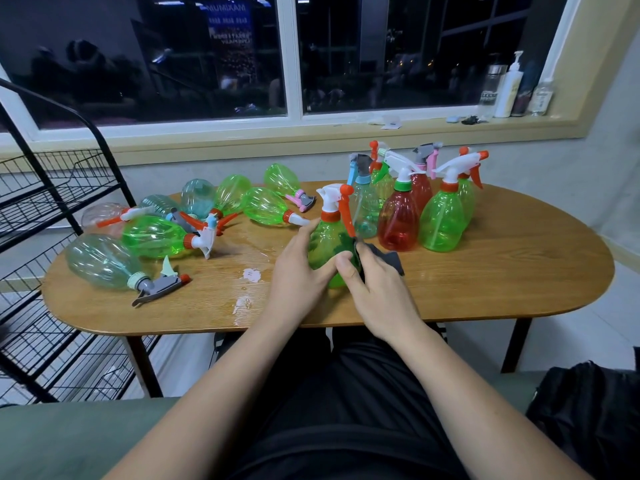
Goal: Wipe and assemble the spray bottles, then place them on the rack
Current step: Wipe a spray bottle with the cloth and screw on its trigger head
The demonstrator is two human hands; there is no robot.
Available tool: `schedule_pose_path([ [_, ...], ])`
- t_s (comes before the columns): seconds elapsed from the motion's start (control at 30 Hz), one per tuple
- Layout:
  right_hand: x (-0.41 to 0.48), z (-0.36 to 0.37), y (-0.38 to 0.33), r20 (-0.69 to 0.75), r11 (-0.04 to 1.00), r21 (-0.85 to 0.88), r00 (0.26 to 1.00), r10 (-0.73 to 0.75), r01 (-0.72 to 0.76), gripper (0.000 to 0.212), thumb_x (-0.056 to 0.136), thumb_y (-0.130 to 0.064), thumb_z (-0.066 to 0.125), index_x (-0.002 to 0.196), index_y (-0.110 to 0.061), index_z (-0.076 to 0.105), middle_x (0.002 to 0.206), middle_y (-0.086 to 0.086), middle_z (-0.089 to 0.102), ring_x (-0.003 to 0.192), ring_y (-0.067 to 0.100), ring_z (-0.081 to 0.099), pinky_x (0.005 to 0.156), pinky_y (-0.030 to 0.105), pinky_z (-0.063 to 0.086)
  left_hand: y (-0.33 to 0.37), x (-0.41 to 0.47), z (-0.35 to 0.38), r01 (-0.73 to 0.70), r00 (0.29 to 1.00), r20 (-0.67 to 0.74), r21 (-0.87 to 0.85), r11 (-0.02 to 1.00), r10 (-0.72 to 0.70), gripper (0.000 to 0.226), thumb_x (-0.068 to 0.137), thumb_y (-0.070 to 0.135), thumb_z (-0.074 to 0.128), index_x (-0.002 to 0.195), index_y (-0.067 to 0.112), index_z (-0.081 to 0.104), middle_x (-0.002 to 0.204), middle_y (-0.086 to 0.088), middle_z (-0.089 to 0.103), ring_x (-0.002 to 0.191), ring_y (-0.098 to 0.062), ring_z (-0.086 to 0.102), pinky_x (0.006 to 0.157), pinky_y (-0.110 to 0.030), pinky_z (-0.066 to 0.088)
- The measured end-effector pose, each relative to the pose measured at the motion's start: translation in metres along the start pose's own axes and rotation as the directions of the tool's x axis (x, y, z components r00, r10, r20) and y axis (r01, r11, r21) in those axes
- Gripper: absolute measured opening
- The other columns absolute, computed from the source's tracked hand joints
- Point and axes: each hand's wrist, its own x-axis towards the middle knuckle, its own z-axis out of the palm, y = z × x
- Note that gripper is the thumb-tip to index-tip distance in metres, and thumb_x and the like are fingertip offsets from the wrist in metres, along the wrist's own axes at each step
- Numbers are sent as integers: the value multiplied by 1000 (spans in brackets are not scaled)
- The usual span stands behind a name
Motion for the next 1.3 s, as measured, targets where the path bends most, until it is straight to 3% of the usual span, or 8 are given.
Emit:
schedule_pose_path([
  [0.17,-5,-4,-6,-26,970,114,976,-215,217,74,109,-66,30,171,-36,2,176,-22,6,159,-7,6,127,28,20,2,-1,1,-31,999,11,63,998,30,77,85,56,81,152,33,51,124,8,50,105,7,53,86,0,37],
  [0.4,-2,-3,-2,-13,985,123,992,-123,124,71,106,-71,30,168,-40,15,171,-17,31,153,1,33,113,32,39,0,-2,2,-13,1000,13,55,998,12,76,84,56,82,151,36,50,119,8,48,101,6,52,82,-2,38],
  [0.5,1,-4,2,11,996,80,1000,-29,28,74,100,-83,28,153,-34,43,124,-4,70,111,18,66,83,41,52,0,-3,1,-2,1000,-6,43,999,2,73,85,51,82,150,35,51,126,10,55,114,1,55,95,-14,45],
  [0.67,3,-2,3,10,999,-37,1000,15,-15,73,95,-90,23,130,-34,54,79,-9,61,76,19,64,56,35,40,2,-2,1,29,999,-14,16,999,-29,72,85,55,81,147,34,52,134,14,61,124,-4,57,104,-32,51],
  [0.8,2,0,3,28,999,15,999,-30,30,81,96,-89,25,156,-36,38,136,0,67,119,20,65,86,43,56,0,-2,1,32,999,7,6,999,-32,72,81,66,78,143,37,56,129,17,66,118,-4,63,100,-39,54],
  [0.9,-3,-3,-1,-4,980,125,987,-158,158,83,103,-75,36,171,-35,9,176,-15,19,159,0,20,124,31,31,4,-1,0,-3,999,39,-1,1000,3,70,82,64,77,144,38,56,127,17,70,116,-4,65,98,-38,55],
  [1.13,-5,-5,-7,14,976,137,985,-173,170,83,101,-77,30,169,-42,0,175,-27,0,158,-8,11,121,27,26,4,0,0,-49,996,69,10,999,48,75,81,60,78,148,35,55,131,14,67,120,-7,63,101,-35,53],
  [1.3,2,-3,0,92,1000,14,996,-2,0,93,92,-92,20,166,-36,24,151,1,59,133,26,59,98,49,53,-1,0,1,2,1000,-5,58,998,-2,81,79,55,86,150,33,55,126,10,52,117,0,53,93,-12,43],
])
